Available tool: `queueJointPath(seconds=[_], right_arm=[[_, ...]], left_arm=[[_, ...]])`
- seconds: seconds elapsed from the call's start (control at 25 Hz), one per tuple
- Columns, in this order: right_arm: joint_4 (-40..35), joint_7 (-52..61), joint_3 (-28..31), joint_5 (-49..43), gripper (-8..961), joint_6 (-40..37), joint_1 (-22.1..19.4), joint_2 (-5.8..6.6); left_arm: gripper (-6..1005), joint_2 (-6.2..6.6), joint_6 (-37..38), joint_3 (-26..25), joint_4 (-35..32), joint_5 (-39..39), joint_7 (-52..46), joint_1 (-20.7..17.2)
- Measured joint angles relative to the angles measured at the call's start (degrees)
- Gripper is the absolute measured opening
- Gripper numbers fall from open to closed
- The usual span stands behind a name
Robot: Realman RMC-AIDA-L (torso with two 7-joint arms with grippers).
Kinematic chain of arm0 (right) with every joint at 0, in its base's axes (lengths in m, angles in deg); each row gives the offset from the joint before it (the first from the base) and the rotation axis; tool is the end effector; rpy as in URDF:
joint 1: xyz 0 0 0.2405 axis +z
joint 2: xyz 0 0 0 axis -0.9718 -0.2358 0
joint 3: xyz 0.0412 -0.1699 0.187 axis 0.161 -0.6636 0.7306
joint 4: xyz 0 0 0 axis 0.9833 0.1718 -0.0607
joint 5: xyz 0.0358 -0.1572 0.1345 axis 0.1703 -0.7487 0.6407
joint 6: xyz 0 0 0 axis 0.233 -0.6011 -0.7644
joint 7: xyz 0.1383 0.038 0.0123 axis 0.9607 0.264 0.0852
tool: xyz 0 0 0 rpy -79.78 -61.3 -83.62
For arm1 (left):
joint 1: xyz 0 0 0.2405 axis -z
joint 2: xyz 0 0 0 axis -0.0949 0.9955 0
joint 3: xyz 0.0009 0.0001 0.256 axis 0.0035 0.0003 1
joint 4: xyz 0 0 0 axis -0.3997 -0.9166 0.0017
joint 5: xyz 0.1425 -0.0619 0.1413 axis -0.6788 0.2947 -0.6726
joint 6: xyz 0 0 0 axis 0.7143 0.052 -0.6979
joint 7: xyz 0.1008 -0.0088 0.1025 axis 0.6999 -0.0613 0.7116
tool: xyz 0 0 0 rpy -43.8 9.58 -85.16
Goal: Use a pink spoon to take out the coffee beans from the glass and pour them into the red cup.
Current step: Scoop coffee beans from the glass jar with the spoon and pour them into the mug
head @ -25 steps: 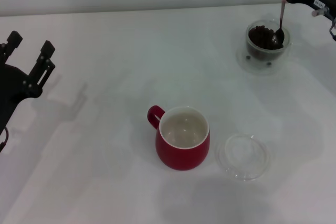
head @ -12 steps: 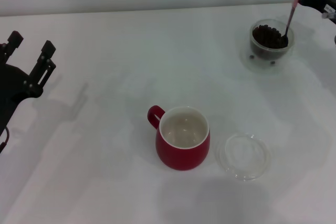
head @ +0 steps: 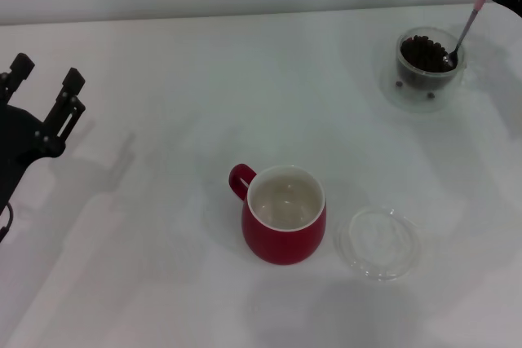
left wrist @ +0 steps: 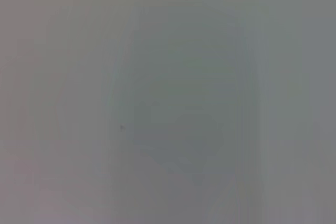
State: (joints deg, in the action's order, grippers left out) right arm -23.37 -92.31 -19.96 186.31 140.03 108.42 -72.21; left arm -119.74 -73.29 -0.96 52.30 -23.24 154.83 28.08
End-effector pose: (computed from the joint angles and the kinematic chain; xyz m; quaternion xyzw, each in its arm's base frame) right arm 0.3537 0.3937 0.0640 -0.6400 0.4377 0.3674 0.5136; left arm -0.2944 0.2843 -0.0298 -0.7574 -0.1506 -0.4122 0.4835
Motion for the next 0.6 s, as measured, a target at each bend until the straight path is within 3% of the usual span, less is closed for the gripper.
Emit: queueJointPath(seconds=[0.6], right_arm=[[1.4, 9.3, 0.0, 0.9, 151, 0.8, -0.8, 0.14]], left_arm=[[683, 0.01, -0.7, 0.1, 0.6, -0.6, 0.0, -1.0]])
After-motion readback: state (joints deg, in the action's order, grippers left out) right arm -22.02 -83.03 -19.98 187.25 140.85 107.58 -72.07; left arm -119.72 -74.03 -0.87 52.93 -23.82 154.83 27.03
